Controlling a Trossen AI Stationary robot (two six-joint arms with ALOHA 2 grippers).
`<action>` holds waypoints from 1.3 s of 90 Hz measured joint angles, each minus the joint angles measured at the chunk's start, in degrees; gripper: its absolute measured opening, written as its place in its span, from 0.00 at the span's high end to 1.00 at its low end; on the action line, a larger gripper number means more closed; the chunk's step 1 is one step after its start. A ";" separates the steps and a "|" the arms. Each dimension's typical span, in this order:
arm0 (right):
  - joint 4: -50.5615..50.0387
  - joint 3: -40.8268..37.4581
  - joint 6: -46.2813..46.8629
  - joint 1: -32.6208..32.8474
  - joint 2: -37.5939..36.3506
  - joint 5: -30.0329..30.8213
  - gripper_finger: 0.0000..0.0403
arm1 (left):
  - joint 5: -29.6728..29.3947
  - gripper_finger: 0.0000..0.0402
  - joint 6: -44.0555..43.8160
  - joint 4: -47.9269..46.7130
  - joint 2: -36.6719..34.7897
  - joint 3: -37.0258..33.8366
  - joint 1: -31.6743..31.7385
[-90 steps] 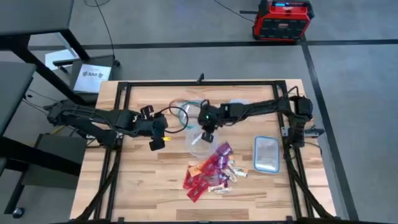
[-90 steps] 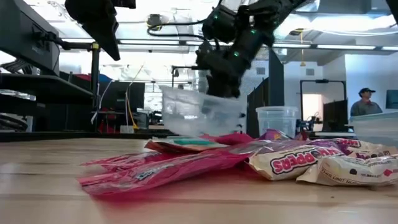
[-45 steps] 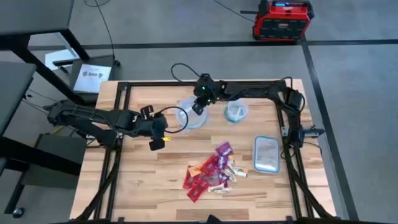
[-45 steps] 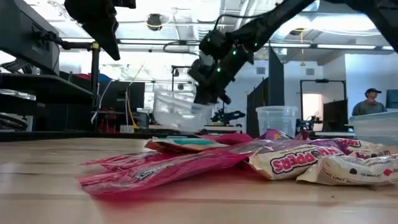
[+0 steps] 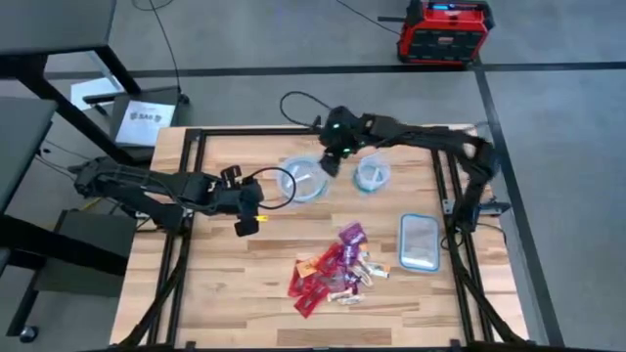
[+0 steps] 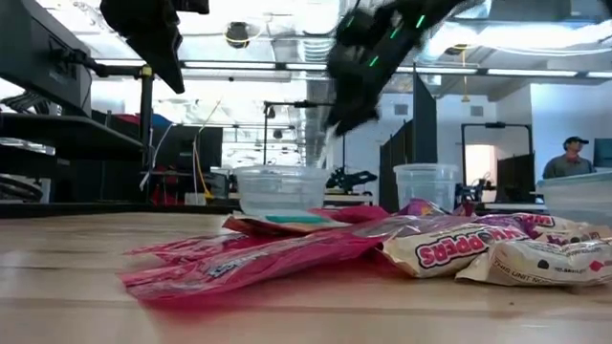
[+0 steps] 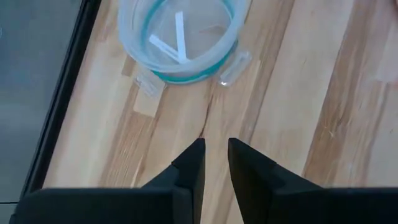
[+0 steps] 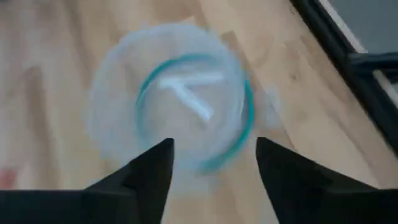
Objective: Sort candy
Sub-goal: Open the rectangular transparent bin
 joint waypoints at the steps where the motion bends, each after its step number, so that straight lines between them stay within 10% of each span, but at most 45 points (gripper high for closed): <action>1: -1.18 -0.03 -0.15 0.51 -0.87 0.00 0.43 | 0.00 0.86 -0.01 0.12 0.00 0.00 0.00; 61: -13.20 -37.95 51.96 43.72 -32.77 14.50 0.44 | 12.76 0.86 10.98 26.03 11.65 0.00 0.79; 86: -11.07 -44.57 51.40 50.99 -28.11 14.05 0.44 | 12.70 0.86 13.77 27.16 18.72 0.00 0.38; 117: 22.74 -43.55 30.60 40.94 -22.14 16.20 0.44 | 12.70 0.86 11.77 31.76 21.14 0.00 -1.21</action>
